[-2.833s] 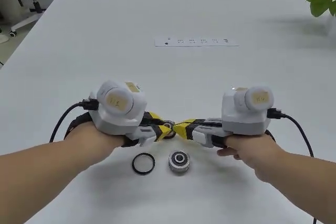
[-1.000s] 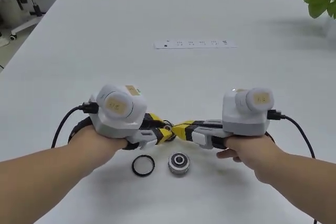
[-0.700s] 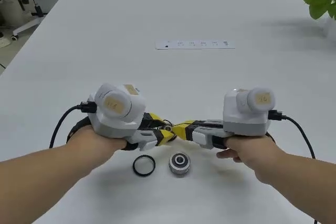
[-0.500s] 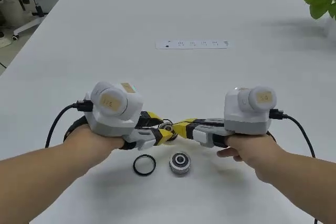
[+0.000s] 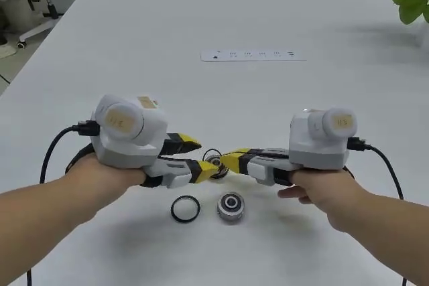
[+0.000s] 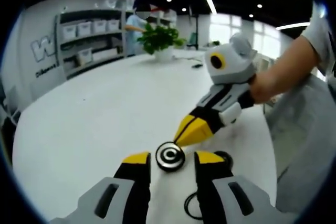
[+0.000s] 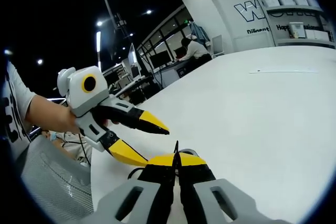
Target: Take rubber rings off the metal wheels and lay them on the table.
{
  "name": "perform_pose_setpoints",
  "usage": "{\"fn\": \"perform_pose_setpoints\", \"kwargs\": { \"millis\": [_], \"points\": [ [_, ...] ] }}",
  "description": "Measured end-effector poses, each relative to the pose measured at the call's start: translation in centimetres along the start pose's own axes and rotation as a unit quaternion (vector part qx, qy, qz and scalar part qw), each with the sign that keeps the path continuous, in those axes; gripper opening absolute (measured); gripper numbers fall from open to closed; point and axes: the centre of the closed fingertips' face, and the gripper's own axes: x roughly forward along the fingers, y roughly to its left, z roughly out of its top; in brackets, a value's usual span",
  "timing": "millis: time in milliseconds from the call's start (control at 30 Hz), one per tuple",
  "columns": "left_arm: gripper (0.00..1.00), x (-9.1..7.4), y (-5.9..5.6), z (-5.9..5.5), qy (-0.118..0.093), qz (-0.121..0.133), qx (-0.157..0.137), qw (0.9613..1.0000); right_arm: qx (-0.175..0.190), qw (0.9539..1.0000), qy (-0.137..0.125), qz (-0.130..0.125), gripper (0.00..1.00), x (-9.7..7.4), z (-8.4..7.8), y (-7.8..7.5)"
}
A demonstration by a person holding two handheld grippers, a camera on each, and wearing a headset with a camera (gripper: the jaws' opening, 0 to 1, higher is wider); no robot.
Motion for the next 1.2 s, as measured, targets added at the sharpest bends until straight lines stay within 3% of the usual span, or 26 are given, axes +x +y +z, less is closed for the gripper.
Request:
{"fn": "perform_pose_setpoints", "kwargs": {
  "millis": [500,1200],
  "points": [
    [0.45,-1.3,-0.9,0.8,-0.018,-0.008,0.002,0.9998,0.001,0.9998,-0.005,0.017,0.0,0.1,0.4,1.0],
    [0.58,-4.1,-1.1,1.7,-0.04,-0.007,-0.008,0.9991,0.003,0.999,-0.005,0.043,0.0,0.3,0.9,3.0]
  ]
}}
